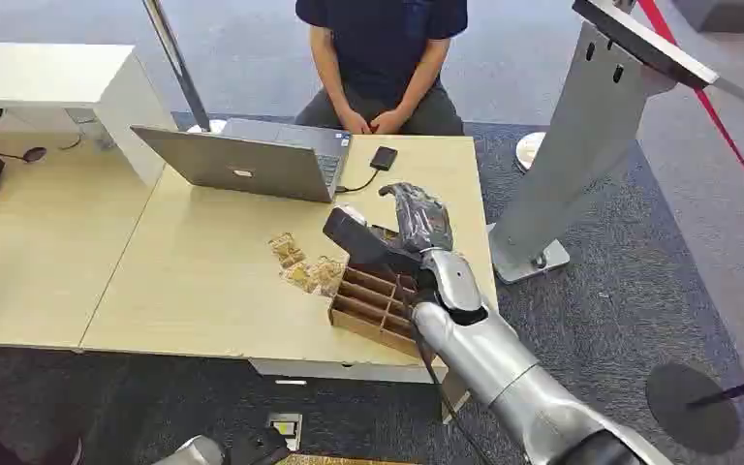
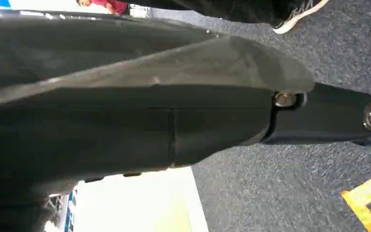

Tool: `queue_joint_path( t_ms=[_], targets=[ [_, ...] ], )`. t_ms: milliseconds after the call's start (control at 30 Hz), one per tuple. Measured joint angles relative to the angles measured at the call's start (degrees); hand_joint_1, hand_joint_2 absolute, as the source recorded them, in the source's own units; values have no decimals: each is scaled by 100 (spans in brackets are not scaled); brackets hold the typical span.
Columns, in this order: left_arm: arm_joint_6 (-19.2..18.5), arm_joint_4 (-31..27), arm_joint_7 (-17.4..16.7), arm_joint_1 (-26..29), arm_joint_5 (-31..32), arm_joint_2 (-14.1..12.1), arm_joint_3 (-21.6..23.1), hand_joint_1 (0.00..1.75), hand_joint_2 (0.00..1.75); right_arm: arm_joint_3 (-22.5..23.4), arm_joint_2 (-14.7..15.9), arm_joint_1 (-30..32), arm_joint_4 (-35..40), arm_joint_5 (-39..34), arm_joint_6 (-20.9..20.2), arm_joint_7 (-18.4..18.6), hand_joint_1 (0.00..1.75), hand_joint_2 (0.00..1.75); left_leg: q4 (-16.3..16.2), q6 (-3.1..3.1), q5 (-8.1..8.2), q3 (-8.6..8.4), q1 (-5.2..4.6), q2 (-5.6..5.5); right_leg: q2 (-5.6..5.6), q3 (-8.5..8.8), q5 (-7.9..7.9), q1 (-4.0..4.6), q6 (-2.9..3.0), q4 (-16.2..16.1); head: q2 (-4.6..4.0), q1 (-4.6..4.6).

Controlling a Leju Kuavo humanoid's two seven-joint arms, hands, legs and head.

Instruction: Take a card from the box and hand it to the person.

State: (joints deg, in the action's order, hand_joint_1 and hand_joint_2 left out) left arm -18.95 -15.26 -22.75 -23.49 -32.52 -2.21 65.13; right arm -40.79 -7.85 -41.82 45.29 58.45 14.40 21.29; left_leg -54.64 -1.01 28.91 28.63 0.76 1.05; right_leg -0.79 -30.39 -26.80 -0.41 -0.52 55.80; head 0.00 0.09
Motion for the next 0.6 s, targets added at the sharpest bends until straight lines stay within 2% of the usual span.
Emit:
queue_joint_path(
  t_ms=[200,600],
  targets=[
    [0,0,0,-1,0,2,2,0,0,0,-2,-3,-9,0,0,0,63,175,0,0,0,0,0,0,0,0,0,0,0,0,0,0],
    [29,2,-28,-35,-4,26,4,0,0,-11,-216,-88,-522,87,-162,17,73,175,0,0,0,0,0,0,0,0,0,0,0,1,0,0]
  ],
)
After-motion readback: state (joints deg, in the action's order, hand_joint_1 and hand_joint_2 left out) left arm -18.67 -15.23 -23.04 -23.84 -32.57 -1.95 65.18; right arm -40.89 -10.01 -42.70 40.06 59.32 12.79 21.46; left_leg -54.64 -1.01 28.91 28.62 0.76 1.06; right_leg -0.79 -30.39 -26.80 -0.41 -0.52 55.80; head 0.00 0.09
